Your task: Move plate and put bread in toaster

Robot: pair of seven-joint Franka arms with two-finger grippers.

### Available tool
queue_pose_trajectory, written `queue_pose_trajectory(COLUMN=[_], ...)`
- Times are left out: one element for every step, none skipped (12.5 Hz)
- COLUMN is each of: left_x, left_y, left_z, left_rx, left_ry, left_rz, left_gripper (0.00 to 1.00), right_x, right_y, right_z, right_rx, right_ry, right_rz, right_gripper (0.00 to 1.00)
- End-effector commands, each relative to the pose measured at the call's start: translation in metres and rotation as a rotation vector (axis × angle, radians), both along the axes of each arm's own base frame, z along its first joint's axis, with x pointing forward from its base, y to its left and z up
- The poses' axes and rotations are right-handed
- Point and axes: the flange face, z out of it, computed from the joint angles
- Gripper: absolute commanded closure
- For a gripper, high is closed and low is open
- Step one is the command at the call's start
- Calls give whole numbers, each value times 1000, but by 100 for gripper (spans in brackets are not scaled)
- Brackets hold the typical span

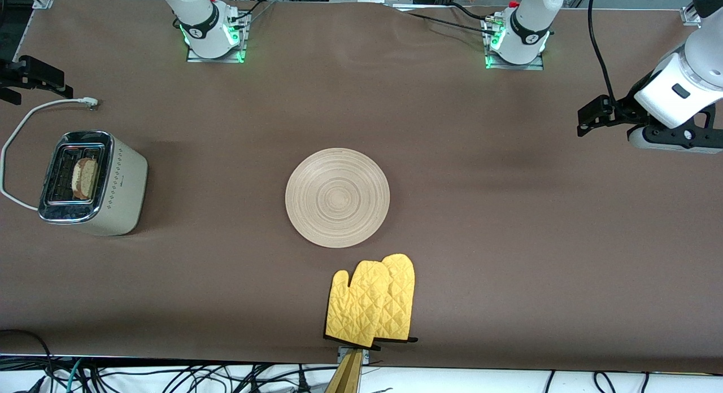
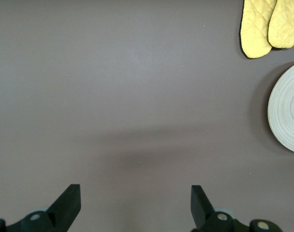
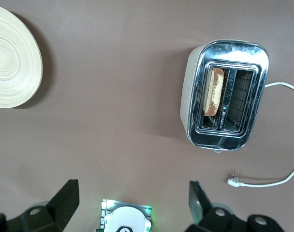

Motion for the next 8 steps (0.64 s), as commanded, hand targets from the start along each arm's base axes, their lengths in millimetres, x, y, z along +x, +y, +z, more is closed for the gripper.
queue_pose_trajectory(left_x=[2,2,2,2,1,1,1,1], left_y=[3,5,5,4,1,0,0,0], left_z=[5,5,5,5,5,5,5,5], left_rx=[13,13,13,13,13,13,13,13], left_ry=[-5,-5,-5,-4,-4,-4,-4,-4], left_rz=[-1,2,2,0,-4,-6,-6,-6], left_gripper=[0,0,0,0,0,0,0,0], right_x=[-3,-1,0,1,1,1,-1,-1], right_y=[1,1,2,6,5,3,-2,-1], right_z=[4,1,0,2,3,3,5,6], right_rx=[-9,-11,-39,-51,-53,-54,-49,-40], right_ry=[-10,8,12,5,5,6,3,-2], right_rz=[0,8,15,23,15,6,-4,-6], right_gripper=[0,0,0,0,0,0,0,0])
